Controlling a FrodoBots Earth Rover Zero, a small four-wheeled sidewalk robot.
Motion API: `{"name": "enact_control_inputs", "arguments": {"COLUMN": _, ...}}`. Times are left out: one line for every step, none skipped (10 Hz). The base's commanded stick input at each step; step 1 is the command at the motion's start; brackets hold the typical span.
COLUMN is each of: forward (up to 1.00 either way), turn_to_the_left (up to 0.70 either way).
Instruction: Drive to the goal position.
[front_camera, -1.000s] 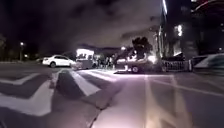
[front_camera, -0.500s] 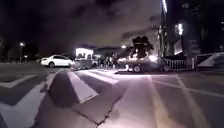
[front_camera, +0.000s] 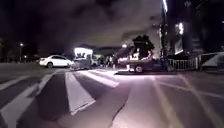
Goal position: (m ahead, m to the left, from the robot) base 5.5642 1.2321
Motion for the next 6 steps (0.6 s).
{"name": "enact_control_inputs", "arguments": {"forward": 0.70, "turn_to_the_left": 0.00}}
{"name": "enact_control_inputs", "arguments": {"forward": 0.70, "turn_to_the_left": 0.00}}
{"name": "enact_control_inputs", "arguments": {"forward": 0.70, "turn_to_the_left": 0.00}}
{"name": "enact_control_inputs", "arguments": {"forward": 0.70, "turn_to_the_left": 0.10}}
{"name": "enact_control_inputs", "arguments": {"forward": 0.70, "turn_to_the_left": 0.14}}
{"name": "enact_control_inputs", "arguments": {"forward": 0.70, "turn_to_the_left": 0.05}}
